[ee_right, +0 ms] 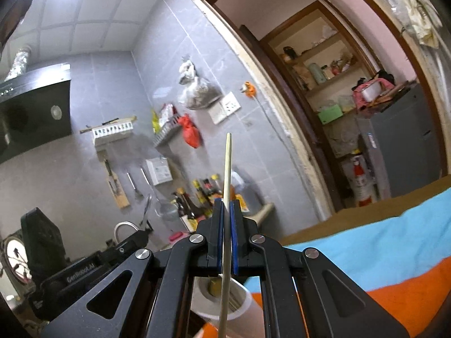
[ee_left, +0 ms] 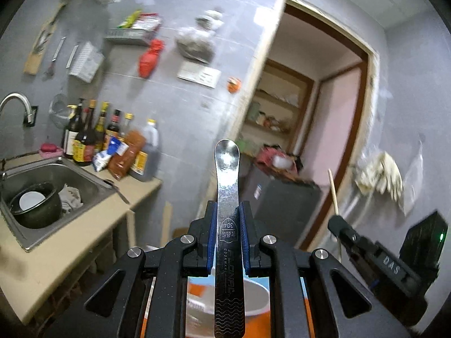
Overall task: Organize utensils
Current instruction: 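Carry knife in left tool to caddy while right tool carries chopstick to cup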
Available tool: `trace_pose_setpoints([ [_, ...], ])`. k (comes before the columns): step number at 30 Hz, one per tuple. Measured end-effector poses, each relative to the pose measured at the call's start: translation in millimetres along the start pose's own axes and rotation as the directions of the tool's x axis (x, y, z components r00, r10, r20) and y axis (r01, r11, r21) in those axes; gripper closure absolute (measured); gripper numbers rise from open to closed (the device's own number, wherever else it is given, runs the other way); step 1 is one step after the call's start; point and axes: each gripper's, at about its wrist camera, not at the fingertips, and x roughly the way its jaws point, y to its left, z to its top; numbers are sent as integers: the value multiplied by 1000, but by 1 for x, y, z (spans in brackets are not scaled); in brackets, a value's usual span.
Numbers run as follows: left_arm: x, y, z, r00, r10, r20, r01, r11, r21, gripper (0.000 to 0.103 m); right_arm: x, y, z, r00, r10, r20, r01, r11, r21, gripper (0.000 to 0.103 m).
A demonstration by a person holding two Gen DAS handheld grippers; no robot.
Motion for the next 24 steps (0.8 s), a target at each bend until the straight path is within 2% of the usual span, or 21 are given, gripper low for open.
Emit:
trace_pose_setpoints([
  [6, 14, 50, 18, 998, -2, 61, 3, 1000, -16, 91, 31, 7, -12, 999, 29, 46, -30, 999, 31, 100],
  [12, 33, 90, 16, 991, -82, 109, 95, 988, -120, 91, 44, -7, -31, 996, 11, 86, -16, 998, 55, 100],
  [19, 46, 100, 1, 985, -102, 136, 119, 985, -126, 91, 46, -16, -44, 995, -11, 101, 5, 998, 56, 100],
  [24, 46, 101, -10, 978, -96, 187, 120, 986, -119, 91, 49, -16, -52, 992, -3, 124, 0, 1000, 17, 100],
])
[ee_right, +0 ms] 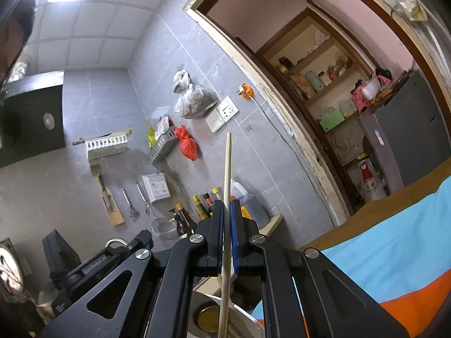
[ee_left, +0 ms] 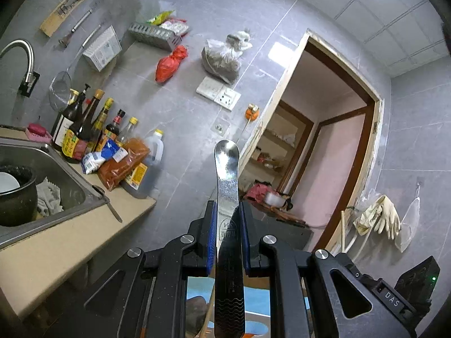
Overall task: Organize utensils
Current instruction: 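Carry knife in left tool to caddy while right tool carries chopstick to cup, then open the left tool over the caddy while the right tool opens over the cup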
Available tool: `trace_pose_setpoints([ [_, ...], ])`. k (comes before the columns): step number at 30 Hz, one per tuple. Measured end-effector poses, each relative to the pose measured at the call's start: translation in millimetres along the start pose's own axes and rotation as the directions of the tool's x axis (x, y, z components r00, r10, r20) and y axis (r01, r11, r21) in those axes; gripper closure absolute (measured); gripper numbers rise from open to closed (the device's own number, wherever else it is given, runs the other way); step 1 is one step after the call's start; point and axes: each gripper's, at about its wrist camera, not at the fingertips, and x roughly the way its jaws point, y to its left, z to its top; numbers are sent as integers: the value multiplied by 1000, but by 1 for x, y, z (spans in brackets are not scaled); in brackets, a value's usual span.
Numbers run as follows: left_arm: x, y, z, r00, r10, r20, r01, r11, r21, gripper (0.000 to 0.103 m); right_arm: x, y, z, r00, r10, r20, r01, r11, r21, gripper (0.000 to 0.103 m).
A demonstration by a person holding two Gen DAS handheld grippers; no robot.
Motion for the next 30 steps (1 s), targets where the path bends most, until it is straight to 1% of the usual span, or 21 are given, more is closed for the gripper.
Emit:
trace_pose_setpoints([
  [2, -3, 0, -2, 1000, 3, 18, -3, 1000, 16, 91, 3, 2, -3, 1000, -1, -2, 1, 1000, -25, 100],
  [6, -3, -4, -7, 1000, -6, 23, 5, 999, 43, 91, 8, 8, -10, 1000, -14, -23, 12, 997, -73, 100],
  [12, -6, -18, -23, 999, -3, 46, -4, 988, 152, 90, 9, 16, -17, 998, -34, -44, 27, 988, -153, 100],
  [17, -4, -21, -35, 998, 8, 54, -19, 979, 202, 90, 9, 19, -23, 997, -49, -66, 35, 980, -198, 100],
  [21, -2, -22, -39, 1000, 19, 22, -23, 973, 230, 90, 8, 21, -25, 994, -60, -86, 41, 976, -212, 99],
  [24, -4, -20, -39, 1000, 26, -16, -21, 973, 232, 90, 6, 21, -26, 991, -74, -107, 51, 976, -210, 98],
  [30, -10, -21, -39, 997, 28, -76, -11, 975, 221, 90, 4, 22, -25, 987, -86, -137, 57, 978, -201, 93],
])
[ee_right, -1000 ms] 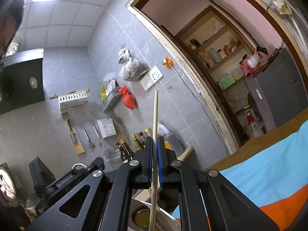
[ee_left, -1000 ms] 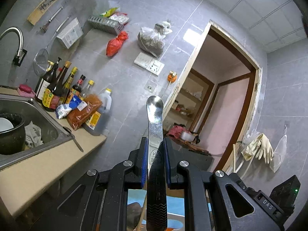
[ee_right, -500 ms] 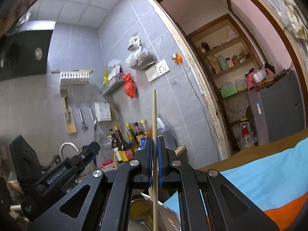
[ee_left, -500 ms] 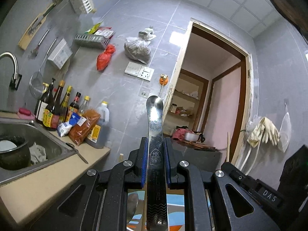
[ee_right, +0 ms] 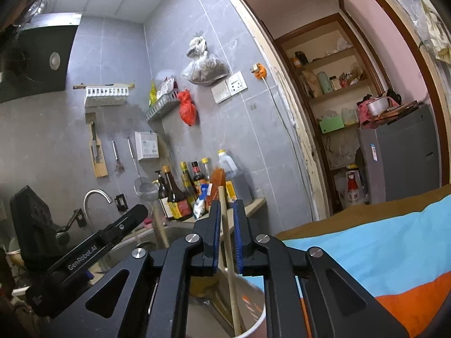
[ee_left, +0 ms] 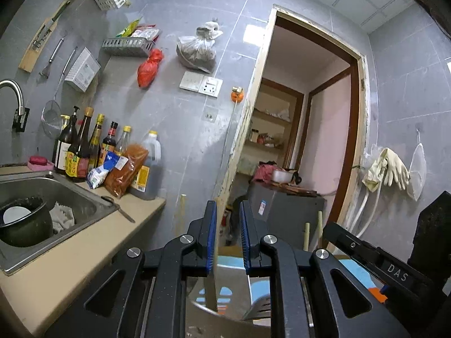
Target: Organize utensils
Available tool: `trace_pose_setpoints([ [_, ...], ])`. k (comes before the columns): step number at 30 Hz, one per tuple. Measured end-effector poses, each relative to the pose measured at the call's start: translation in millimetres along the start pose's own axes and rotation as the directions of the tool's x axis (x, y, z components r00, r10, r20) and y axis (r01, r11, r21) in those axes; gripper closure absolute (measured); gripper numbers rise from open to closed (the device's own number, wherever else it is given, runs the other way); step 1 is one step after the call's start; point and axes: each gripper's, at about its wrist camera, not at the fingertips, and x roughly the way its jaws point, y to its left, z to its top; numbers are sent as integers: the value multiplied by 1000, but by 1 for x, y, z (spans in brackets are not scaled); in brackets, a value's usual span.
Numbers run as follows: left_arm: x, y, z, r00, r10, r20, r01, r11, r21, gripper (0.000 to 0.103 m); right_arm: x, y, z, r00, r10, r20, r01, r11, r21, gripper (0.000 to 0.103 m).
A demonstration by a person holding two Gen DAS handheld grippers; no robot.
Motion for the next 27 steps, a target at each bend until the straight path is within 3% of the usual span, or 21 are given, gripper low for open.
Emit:
trace_pose_setpoints([
  [2, -3, 0, 2, 1000, -2, -12, 2, 1000, -10, 90, -1, 1, 0, 1000, -4, -6, 4, 1000, 4, 92],
  [5, -6, -1, 7, 1000, -4, -26, 3, 1000, -25, 83, -6, 3, 3, 1000, -15, -7, 15, 1000, 6, 82],
  [12, -12, -14, 21, 997, 2, -77, -2, 1000, -8, 73, -18, 5, 14, 996, -90, -28, 90, 996, 9, 77],
  [17, -16, -28, 27, 991, 2, -133, 0, 1000, 14, 64, -38, 5, 25, 987, -153, -45, 154, 988, 21, 63],
  [23, -27, -53, 36, 978, 14, -209, -6, 999, 40, 41, -69, 11, 44, 976, -209, -64, 210, 978, 12, 45],
  [24, -30, -57, 39, 975, 18, -223, -9, 999, 43, 33, -75, 12, 48, 974, -217, -70, 218, 976, 7, 42],
  [27, -42, -72, 44, 969, 47, -241, -33, 997, 62, 22, -94, 17, 60, 966, -247, -75, 247, 969, -9, 27],
])
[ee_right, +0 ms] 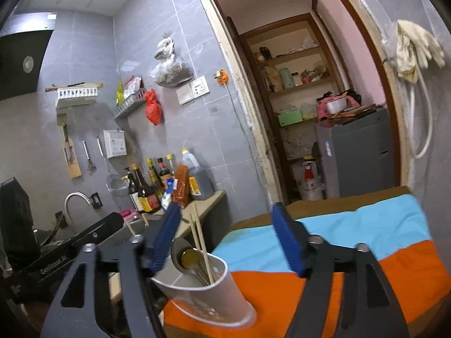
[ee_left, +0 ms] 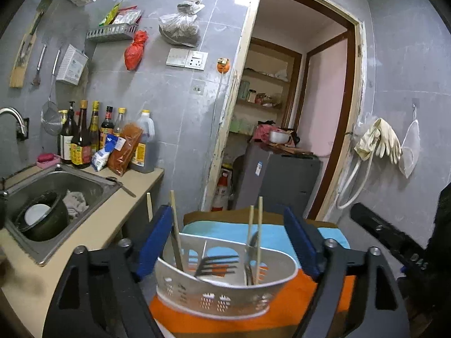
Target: Organize utensils
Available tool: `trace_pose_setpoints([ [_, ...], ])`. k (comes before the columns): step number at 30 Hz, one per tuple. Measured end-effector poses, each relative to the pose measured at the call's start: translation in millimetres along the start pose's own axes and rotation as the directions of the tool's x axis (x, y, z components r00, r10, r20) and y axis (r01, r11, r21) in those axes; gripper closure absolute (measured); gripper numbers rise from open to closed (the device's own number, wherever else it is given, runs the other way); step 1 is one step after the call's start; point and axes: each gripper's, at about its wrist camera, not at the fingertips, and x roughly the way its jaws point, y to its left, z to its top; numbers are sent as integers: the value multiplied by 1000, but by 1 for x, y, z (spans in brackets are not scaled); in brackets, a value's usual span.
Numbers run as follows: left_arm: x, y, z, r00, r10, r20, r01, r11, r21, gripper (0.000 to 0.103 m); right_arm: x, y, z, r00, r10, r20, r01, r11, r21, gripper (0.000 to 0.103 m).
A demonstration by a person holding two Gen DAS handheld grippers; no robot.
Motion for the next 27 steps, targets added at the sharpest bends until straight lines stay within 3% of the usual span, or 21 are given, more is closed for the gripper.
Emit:
trace_pose_setpoints([
  [4, -21, -16, 2, 999, 37, -11, -37, 999, -8, 9, -30, -2, 12, 999, -48, -25, 48, 999, -21, 19],
  [10, -63, -41, -1, 994, 112, -18, -113, 993, -40, 8, -85, -8, 20, 990, -136, -47, 134, 990, -47, 0],
  [13, -85, -54, -3, 988, 149, -34, -150, 988, -42, 8, -112, -9, 19, 983, -170, -62, 165, 983, -82, 0],
  [27, -171, -107, -41, 986, 163, -21, -163, 986, 20, 8, -218, -6, 3, 969, -242, -53, 231, 961, -154, 0],
])
